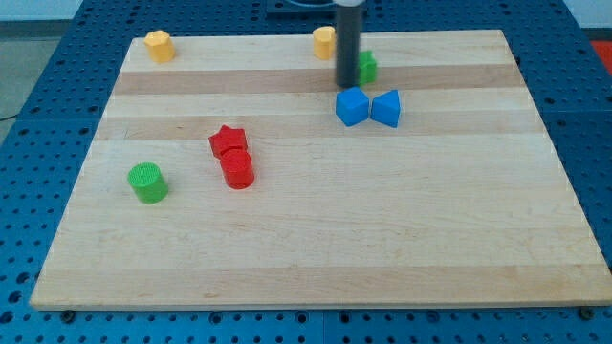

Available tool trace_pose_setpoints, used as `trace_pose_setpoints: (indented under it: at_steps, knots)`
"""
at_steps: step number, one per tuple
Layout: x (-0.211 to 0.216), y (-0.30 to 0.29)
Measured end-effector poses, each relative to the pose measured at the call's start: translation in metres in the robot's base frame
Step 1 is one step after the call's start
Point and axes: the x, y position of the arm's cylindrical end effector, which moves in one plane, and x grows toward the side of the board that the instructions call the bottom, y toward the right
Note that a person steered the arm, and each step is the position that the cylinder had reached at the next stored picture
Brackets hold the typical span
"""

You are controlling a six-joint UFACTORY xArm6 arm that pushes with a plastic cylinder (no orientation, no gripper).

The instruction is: Push the green star to the top right

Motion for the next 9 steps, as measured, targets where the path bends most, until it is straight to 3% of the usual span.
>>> trace_pose_setpoints:
  at_steps: [1,2,3,4,5,7,8,9]
  knots:
    - [-0.009,0.051]
    - [-0.015,0.064]
    - [0.002,0.016]
    - [-0.013,-0.040]
    - [-0.045,-0.026]
    - [-0.007,0.003]
    - [-0.008,0.035]
    - [-0.009,0.021]
